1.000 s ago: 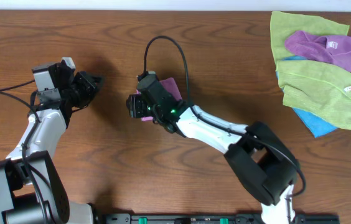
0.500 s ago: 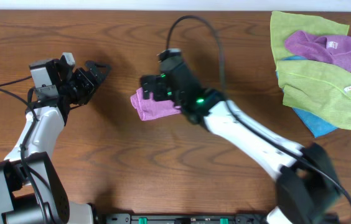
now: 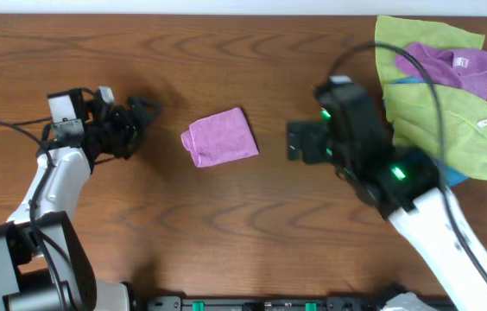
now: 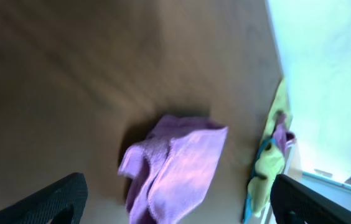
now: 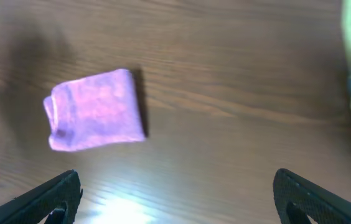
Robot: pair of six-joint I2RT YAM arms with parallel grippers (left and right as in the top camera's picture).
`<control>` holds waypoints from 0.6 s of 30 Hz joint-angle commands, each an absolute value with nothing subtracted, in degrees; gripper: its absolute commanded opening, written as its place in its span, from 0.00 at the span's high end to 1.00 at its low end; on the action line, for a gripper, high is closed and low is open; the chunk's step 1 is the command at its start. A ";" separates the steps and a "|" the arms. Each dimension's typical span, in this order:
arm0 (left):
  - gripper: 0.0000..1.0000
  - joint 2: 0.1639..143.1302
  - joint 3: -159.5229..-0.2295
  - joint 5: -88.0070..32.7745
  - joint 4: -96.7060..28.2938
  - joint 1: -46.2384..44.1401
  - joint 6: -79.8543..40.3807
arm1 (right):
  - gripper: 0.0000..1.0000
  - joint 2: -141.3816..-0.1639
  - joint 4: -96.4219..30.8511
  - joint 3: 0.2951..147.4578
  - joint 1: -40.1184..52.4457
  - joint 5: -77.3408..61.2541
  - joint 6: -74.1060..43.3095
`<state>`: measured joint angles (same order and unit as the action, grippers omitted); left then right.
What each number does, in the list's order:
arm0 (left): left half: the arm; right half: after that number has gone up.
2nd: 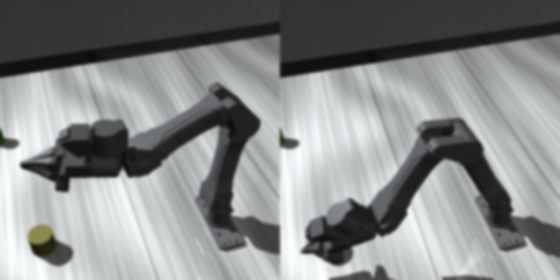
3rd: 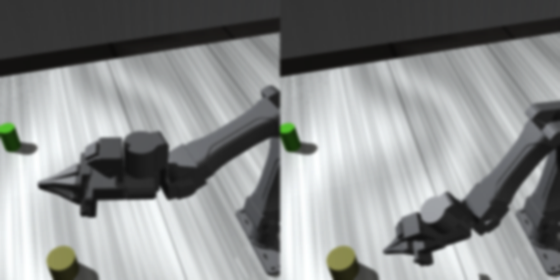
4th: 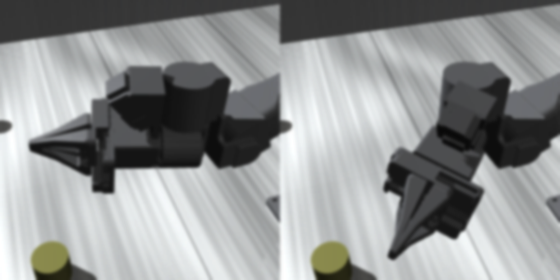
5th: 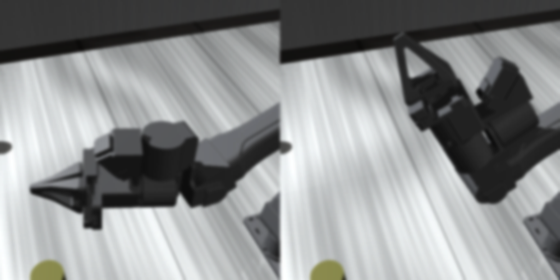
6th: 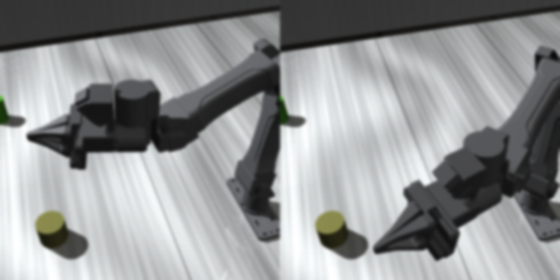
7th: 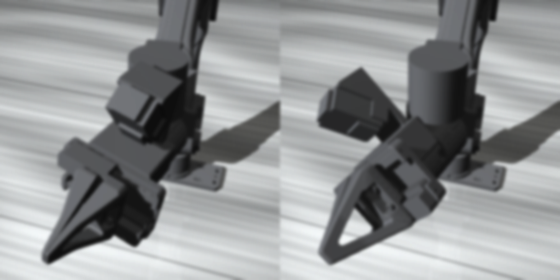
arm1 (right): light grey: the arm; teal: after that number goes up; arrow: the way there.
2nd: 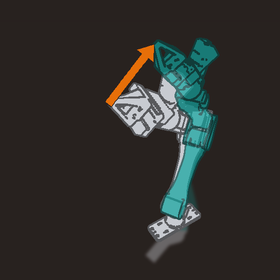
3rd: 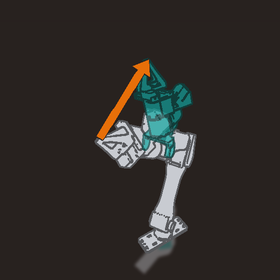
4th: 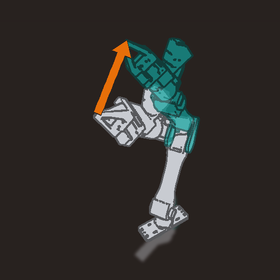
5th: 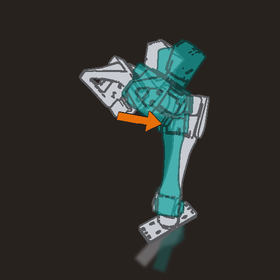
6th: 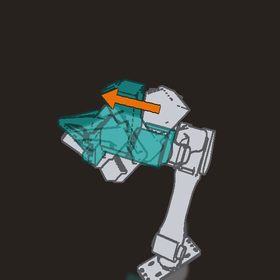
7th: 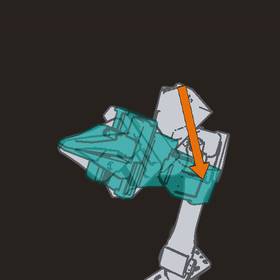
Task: Fold the cloth
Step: 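Retract the right arm and reach the left gripper to the folded towel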
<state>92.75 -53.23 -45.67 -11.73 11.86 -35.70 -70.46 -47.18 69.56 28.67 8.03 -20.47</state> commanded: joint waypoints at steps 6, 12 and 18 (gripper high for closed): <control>0.05 91.72 -51.75 -43.94 -13.37 7.84 -34.68 | 0.02 -48.45 -47.88 50.35 27.40 9.82 -26.28; 0.05 91.88 -51.46 -41.95 -15.11 5.21 -34.89 | 0.01 -30.68 -50.89 41.52 27.40 9.45 -29.12; 0.05 92.16 -49.91 -41.76 -16.45 3.90 -35.33 | 0.01 -23.24 -53.49 40.75 27.40 9.67 -30.20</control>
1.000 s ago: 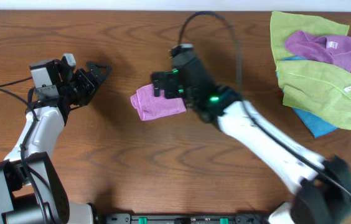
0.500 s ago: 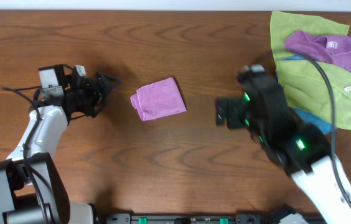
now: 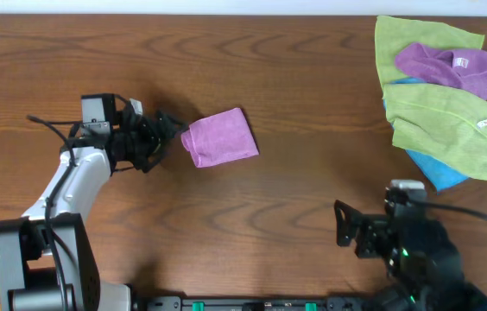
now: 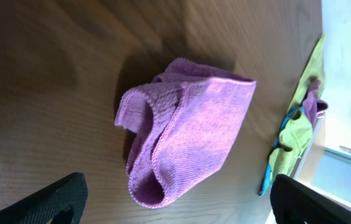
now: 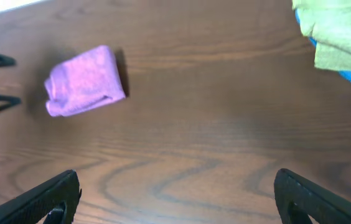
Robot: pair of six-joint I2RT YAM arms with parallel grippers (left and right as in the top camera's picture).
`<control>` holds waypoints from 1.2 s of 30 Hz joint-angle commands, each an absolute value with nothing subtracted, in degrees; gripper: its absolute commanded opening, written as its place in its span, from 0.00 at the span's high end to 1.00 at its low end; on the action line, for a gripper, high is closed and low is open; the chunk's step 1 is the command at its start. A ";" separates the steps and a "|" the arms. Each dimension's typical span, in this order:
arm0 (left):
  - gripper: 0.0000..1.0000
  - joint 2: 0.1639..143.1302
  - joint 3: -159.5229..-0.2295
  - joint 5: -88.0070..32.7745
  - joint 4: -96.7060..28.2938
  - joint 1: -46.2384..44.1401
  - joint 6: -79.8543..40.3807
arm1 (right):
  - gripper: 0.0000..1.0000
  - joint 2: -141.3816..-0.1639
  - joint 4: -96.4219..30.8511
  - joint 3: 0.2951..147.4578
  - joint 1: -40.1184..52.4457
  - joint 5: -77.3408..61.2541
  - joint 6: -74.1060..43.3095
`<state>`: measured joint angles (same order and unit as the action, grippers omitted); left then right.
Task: Fold the cloth
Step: 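Retract the right arm and reach the left gripper to the folded towel, then grasp the folded towel with the left gripper and lift it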
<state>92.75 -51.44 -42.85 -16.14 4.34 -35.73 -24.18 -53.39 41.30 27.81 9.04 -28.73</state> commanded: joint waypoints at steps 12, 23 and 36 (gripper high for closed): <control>0.05 92.16 -38.94 -43.53 -5.08 3.27 -44.12 | 0.01 -23.31 -53.76 40.75 27.40 5.58 -30.17; 0.05 92.27 -37.47 -36.93 2.72 -4.54 -49.41 | 0.01 -23.31 -53.78 40.75 27.40 5.58 -30.17; 0.05 98.00 -37.47 -37.15 9.37 -7.07 -51.94 | 0.01 -23.31 -53.78 40.75 27.40 5.58 -30.17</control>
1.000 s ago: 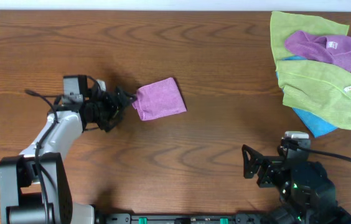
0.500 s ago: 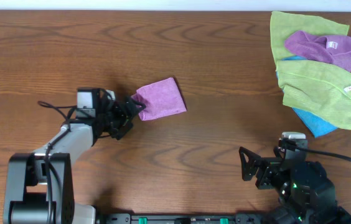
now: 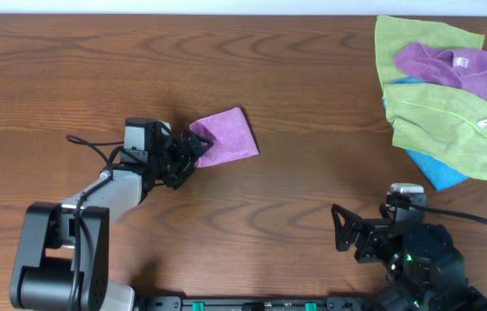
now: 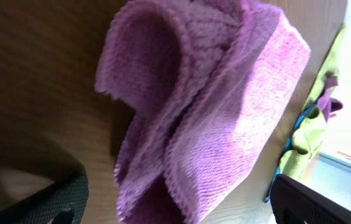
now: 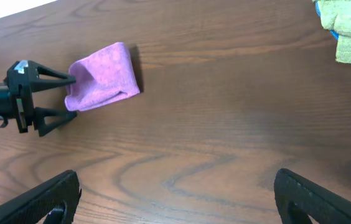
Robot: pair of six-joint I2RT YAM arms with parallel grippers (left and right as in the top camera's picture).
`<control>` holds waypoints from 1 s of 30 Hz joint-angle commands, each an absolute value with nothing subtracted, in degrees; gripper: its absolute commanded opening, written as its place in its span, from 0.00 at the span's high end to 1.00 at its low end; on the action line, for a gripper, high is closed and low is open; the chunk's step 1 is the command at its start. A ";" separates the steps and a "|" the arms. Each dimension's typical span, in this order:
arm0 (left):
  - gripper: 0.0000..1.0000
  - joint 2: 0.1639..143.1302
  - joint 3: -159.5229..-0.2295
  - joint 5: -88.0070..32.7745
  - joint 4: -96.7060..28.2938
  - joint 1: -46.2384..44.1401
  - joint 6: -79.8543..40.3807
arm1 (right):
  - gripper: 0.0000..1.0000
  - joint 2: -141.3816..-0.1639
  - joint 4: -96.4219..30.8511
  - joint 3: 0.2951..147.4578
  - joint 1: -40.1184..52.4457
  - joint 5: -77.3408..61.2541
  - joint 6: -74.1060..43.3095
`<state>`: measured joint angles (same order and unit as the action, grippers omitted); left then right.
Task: Fold the cloth
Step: 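Grasp the folded towel with the left gripper and lift it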
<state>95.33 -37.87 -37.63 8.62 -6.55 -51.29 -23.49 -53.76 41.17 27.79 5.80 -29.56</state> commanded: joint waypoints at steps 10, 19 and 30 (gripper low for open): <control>0.05 104.14 -37.50 -36.86 16.21 -9.23 -53.23 | 0.01 -23.31 -53.78 40.75 27.40 5.58 -30.17; 0.83 110.89 -37.50 -37.10 23.35 -10.00 -53.19 | 0.01 -23.31 -53.78 40.75 27.40 5.58 -30.17; 0.94 107.59 -40.23 -43.53 30.06 -8.27 -52.95 | 0.01 -23.31 -53.78 40.75 27.40 5.58 -30.17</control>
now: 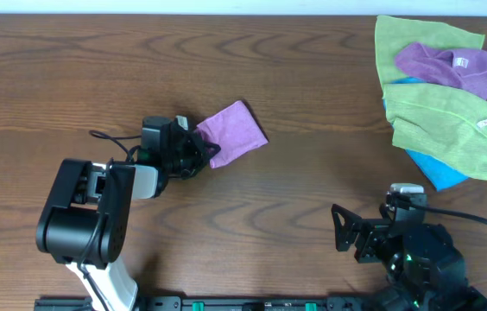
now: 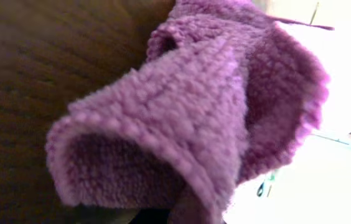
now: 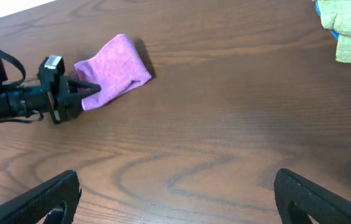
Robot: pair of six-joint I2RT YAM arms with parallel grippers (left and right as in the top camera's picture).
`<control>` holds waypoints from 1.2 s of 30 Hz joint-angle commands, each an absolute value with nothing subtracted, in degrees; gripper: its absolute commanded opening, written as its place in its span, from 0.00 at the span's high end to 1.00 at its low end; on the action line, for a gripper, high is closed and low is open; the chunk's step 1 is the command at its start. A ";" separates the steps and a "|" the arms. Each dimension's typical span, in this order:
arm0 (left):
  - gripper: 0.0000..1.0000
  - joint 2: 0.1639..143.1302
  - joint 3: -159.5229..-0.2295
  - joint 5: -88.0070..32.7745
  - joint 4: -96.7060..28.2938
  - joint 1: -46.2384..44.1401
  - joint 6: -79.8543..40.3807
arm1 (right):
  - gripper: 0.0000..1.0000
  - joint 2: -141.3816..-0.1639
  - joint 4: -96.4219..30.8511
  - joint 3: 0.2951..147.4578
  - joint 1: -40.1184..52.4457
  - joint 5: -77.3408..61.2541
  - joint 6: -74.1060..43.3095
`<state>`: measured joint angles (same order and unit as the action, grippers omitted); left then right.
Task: Fold the cloth
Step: 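Grasp the folded towel with the left gripper and lift it, then carry the folded towel to the upper-left table corner and set it down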
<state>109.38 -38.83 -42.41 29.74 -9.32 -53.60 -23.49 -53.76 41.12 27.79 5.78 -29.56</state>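
Note:
The pink cloth [image 1: 237,130] lies folded into a small bundle at the table's middle-left, turned diagonally. It fills the left wrist view [image 2: 225,106] and shows in the right wrist view [image 3: 116,71]. My left gripper [image 1: 209,151] lies low on the table, shut on the cloth's left, rolled end, as the right wrist view [image 3: 85,94] also shows. Its fingertips are hidden under the cloth in its own view. My right gripper [image 1: 347,235] hangs open near the table's front edge, far from the cloth, its fingers at the corners of its view [image 3: 175,177].
A pile of other cloths lies at the back right: green ones [image 1: 442,121], a purple one [image 1: 451,62] and a blue one [image 1: 433,173] under them. The wooden table [image 1: 313,190] stretches between the pile and the pink cloth.
My left gripper moved right onto the cloth's left end and shut on it. The cloth shifted slightly right and turned more diagonal. The right arm has not moved.
At first my right gripper hung over the table just right of the folded cloth, with the left gripper open far left. Then the right arm was back at the front edge and the left nearer. Later the open left jaws flanked the cloth's left end, now gripped.

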 commanded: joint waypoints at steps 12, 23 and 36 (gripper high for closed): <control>0.94 98.32 -60.05 -20.29 11.29 -5.48 -53.80 | 0.01 -23.31 -53.78 40.75 27.40 5.58 -30.17; 0.94 110.61 -79.33 -11.22 7.14 0.16 -51.03 | 0.01 -23.31 -53.78 40.75 27.40 5.58 -30.17; 0.94 121.08 -85.19 -2.63 12.71 5.41 -50.83 | 0.01 -23.31 -53.78 40.75 27.40 5.58 -30.17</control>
<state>119.26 -83.02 -4.62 11.27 4.89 -52.18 -23.49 -53.76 41.08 27.79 5.78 -29.56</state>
